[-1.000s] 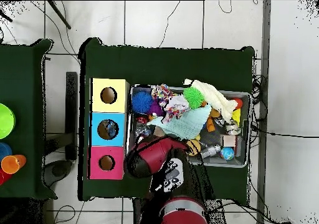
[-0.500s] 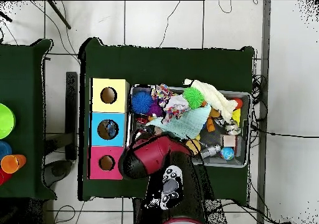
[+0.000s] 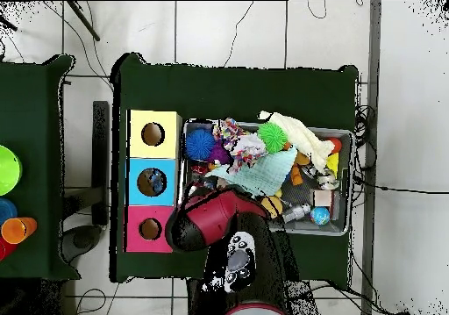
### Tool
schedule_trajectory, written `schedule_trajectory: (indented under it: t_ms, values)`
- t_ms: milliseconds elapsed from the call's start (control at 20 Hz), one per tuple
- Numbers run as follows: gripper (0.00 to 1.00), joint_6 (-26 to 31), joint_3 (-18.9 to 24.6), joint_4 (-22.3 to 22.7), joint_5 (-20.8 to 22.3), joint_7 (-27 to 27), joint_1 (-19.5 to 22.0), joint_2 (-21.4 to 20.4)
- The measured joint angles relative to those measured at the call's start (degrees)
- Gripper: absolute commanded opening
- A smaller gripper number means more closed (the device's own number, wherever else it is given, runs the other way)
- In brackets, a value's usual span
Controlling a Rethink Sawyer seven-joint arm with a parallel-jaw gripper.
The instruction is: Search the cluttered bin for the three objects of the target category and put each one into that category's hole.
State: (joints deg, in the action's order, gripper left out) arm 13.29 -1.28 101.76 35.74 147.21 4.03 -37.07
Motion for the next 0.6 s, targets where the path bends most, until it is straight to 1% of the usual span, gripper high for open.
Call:
schedule_trajectory:
  t_ms: [200, 250, 500, 550, 600]
  values:
    - [1.0, -1.39, 0.06, -0.03, -0.01, 0.0, 0.08, 2.55]
    - [1.0, -2.56, 0.18, -0.12, -0.01, 0.0, 0.34, 3.72]
    - [1.0, -6.53, 0.85, -0.49, 0.56, -0.01, 1.7, 6.91]
    - [1.0, -7.06, 1.03, -0.43, 0.78, 0.0, 2.06, 6.68]
    - [1.0, -7.95, 2.01, -0.42, 1.41, 0.0, 3.48, 6.45]
